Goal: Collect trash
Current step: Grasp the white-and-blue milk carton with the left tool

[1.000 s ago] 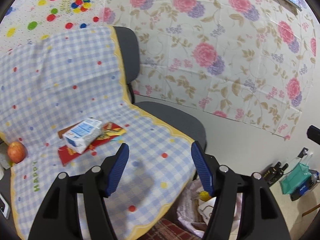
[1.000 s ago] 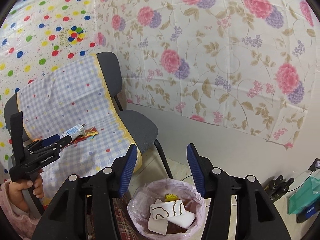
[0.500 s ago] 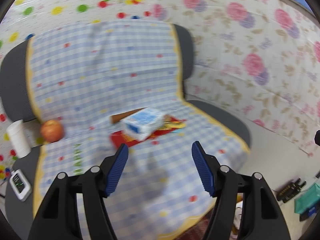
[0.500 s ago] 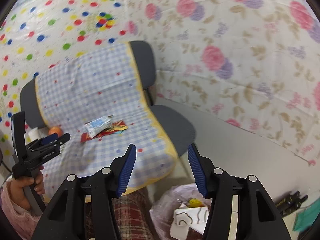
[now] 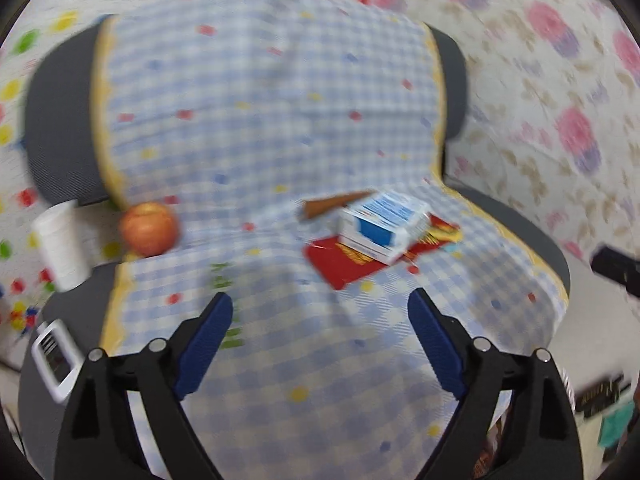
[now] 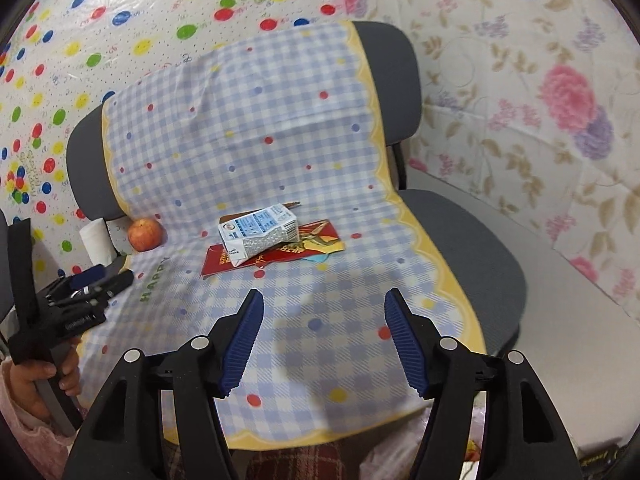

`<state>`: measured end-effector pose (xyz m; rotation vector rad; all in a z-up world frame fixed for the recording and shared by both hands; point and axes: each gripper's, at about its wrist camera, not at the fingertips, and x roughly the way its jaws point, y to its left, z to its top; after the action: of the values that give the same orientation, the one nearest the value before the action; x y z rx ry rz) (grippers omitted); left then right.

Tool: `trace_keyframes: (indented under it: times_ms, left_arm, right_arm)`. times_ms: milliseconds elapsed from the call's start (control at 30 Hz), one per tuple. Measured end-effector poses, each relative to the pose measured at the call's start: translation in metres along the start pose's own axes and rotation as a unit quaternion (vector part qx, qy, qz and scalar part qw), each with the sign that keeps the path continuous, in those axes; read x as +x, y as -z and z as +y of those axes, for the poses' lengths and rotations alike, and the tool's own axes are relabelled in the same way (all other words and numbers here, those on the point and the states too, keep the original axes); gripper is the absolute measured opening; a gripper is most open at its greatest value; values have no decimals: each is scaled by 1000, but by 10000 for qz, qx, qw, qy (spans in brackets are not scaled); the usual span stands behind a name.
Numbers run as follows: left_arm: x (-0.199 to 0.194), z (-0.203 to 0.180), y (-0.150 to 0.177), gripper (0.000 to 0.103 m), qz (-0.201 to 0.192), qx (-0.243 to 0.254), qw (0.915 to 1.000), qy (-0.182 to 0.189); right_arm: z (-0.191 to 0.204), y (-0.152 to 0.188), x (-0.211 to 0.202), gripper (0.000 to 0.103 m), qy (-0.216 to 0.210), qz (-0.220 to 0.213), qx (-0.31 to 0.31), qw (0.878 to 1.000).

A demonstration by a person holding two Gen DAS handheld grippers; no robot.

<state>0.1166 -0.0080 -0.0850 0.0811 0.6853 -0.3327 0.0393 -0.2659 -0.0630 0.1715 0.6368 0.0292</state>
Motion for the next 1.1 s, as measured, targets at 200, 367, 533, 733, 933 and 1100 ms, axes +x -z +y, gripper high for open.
trace_keyframes:
  times_ms: [200, 367, 533, 733, 933, 1100]
  left_arm:
    - [54, -17, -21, 95, 173, 105, 9993, 324]
    - [99, -24, -38, 96, 547, 466, 9970, 297]
    - [127, -31, -49, 96, 730, 750, 9938, 373]
    - [150, -39, -60, 96, 823, 874, 9905, 675]
    - [146, -47, -63, 75, 654, 931, 9898, 863]
    - [114, -40, -48, 70, 356, 686, 9940, 775]
  right_arm:
    - [-6, -16, 31, 80, 116, -6, -45, 9999]
    - [-15, -33, 52, 87, 105, -48, 58, 9999]
    - [-19, -41, 69, 87, 53, -3, 101, 9999]
    - [-26, -43, 83, 87, 76, 64, 211, 9997]
    - [-30, -38, 83, 87, 148, 132, 223, 9996]
    - [-25, -30, 82, 87, 149, 198, 102, 9996]
